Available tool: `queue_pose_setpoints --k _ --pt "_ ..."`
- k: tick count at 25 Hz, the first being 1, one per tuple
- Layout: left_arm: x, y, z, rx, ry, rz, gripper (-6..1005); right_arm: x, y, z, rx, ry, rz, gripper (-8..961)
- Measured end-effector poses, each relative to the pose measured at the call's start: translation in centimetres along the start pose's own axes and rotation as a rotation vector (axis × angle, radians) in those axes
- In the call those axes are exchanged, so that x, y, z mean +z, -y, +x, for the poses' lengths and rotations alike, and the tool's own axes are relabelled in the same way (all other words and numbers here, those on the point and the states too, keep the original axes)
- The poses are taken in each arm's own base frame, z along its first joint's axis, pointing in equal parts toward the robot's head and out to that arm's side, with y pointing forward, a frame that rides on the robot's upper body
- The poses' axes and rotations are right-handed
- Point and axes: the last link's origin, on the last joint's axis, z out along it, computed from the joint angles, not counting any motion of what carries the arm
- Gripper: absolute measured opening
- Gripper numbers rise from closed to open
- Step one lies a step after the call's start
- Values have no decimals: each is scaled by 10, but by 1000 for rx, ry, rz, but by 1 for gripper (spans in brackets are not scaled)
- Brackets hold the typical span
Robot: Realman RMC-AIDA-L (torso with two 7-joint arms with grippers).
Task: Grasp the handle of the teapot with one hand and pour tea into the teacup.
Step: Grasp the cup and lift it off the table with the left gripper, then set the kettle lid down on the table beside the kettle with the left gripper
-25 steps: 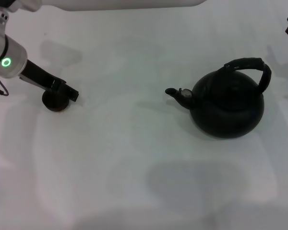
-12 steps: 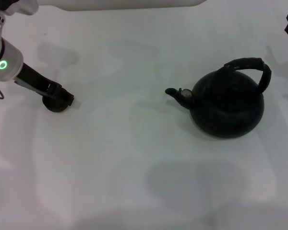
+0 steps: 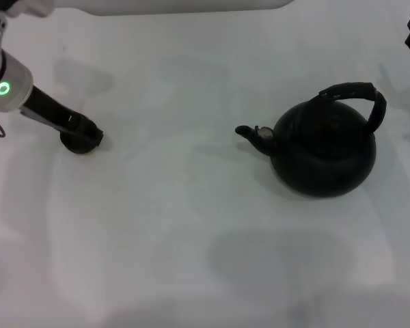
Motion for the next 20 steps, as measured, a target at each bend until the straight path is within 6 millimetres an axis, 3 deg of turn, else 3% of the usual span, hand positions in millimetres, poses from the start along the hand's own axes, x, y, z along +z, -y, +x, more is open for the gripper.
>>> queue_pose_setpoints --k 5,9,15,20 --pt "-15 -5 12 33 -55 4 699 0 0 0 0 0 0 865" --pt "-25 -22 30 107 -93 -19 699 0 0 0 0 -1 -1 864" --pt "-19 -64 53 266 -98 -98 699 0 -1 0 2 0 -2 864" --pt "-6 -100 58 415 -64 -107 698 0 -1 0 2 0 -2 864"
